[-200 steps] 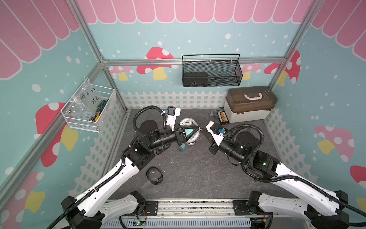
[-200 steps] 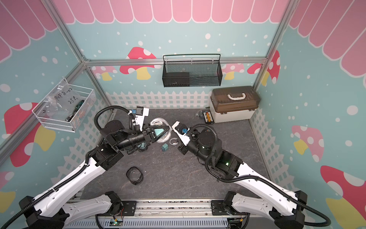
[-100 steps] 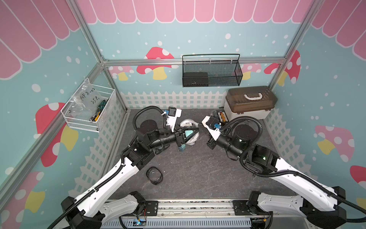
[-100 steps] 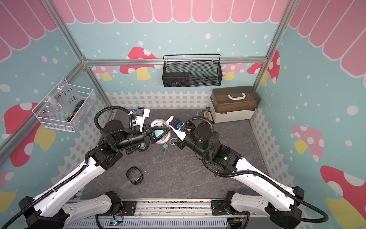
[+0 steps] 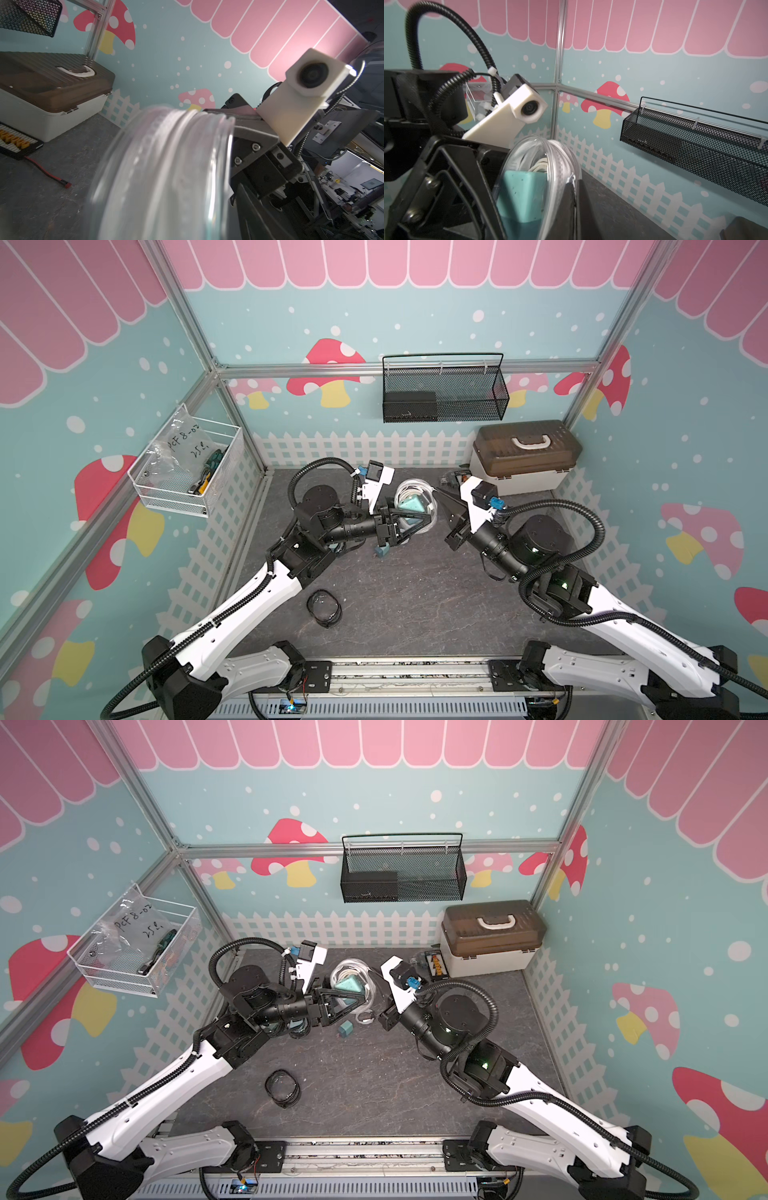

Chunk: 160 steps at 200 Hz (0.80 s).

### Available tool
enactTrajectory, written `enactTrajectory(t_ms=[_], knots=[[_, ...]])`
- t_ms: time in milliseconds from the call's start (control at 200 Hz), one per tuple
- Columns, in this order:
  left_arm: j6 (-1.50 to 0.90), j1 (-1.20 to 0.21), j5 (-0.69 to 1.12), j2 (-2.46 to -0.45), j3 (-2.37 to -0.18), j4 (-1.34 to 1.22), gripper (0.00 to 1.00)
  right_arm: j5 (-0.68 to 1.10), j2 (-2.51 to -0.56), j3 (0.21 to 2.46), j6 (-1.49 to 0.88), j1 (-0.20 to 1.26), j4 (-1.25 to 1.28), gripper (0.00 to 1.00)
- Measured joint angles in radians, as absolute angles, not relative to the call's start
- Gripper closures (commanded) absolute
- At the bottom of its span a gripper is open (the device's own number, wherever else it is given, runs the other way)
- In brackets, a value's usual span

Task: Pack away charging kits
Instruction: Zip the zipper on the storage bag.

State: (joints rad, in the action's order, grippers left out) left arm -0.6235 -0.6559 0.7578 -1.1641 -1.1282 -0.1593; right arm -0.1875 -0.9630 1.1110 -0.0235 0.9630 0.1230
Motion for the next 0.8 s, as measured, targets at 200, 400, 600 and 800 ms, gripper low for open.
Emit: enactTrajectory(t_ms=[200,400,600,800], knots=[[-0.727,-0.656,0.748,-1.173,-1.079,-0.387,0.21,-0.157,-0.966,1.079,-0.126,0.963,0.269,1.00],[-0.870,-0.656,0.680,-1.224,-1.015,-0.656,0.22,-0.144,-1.022,1.060,-0.183,0.985,0.400,1.00],[-1.036,-0.658,0.649,-1.301,-0.991,-0.904,0.26,-0.190,-1.073,1.047,-0.161,0.996,0.537,1.00],[-1.101,-0.663,0.581,-1.293,-0.945,-1.026,0.24,-0.225,-1.124,1.047,-0.101,1.002,0.629,1.00]])
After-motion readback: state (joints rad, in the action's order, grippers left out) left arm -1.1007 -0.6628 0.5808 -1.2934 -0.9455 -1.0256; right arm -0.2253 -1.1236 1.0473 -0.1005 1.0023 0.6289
